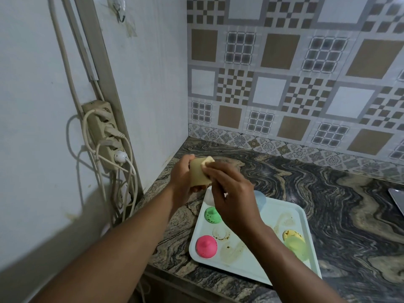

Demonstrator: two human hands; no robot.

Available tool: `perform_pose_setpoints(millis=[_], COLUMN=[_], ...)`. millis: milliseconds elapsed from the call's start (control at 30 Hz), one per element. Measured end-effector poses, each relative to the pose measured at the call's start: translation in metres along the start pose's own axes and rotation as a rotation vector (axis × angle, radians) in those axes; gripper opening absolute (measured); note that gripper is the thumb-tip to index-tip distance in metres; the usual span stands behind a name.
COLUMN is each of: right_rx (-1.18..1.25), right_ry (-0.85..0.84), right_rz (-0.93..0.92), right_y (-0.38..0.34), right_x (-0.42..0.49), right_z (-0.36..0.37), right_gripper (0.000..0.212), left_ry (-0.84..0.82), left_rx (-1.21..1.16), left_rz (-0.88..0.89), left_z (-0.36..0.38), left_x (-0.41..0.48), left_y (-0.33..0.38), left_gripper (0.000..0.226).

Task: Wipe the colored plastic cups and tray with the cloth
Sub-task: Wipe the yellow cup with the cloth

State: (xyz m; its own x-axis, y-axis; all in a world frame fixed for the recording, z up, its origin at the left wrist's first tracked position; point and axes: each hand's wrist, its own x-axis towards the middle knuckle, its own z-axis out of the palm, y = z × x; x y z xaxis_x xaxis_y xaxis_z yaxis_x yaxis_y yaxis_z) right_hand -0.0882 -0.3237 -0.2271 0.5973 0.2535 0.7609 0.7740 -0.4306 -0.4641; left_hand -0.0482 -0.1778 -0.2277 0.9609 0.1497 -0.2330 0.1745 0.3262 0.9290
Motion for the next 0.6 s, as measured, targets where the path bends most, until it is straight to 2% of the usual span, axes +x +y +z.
perform_pose_setpoints(millis=[67,167,200,267,333,367,433,500,600], right_rx=[0.007,-0.112,-0.139,-0.144,-0.085,-0.051,-0.042,-0.064,0.052], right_ry=[-0.102,-0.231,-0.213,-0.072,0.061,0.074,-0.012,-0.075,0.027], right_rz=[-0.04,-0.028,0.016,0.106,0.11,0.076,0.005,0.021,0.317], right_y=[0.006,0.021,0.028,0.037,0.029,0.019,0.004,0.009,0.028], right_x=[-0.005,-0.002,0.002,0.012,0.018,0.019,0.015,0.009,0.005], right_z=[-0.01,-0.019,-0.021,-0.025,-0.027,-0.026,-0.02,-0.014,-0.016], right_gripper=[0.034,0.032,0.031,0.025,0.024,0.026,0.033,0.033,0.028], left_ry=[0.055,0.096,0.098,0.079,0.028,-0.018,-0.102,-0.084,-0.03], left_rx=[0.02,0.044,0.04,0.039,0.024,0.008,-0.012,-0.028,-0.067], left_rz=[0.002,0.016,0.013,0.002,-0.006,-0.015,-0.032,-0.044,-0.08], left_z=[-0.003,-0.006,-0.006,-0.005,-0.003,-0.001,0.002,0.0,-0.009], left_x=[-0.001,-0.003,-0.005,-0.007,-0.009,-0.01,-0.013,-0.014,-0.015], left_y=[0.002,0.001,0.001,0.003,0.006,0.007,0.007,0.003,0.001], left_gripper=[0.032,0.032,0.031,0.031,0.032,0.034,0.039,0.039,0.034])
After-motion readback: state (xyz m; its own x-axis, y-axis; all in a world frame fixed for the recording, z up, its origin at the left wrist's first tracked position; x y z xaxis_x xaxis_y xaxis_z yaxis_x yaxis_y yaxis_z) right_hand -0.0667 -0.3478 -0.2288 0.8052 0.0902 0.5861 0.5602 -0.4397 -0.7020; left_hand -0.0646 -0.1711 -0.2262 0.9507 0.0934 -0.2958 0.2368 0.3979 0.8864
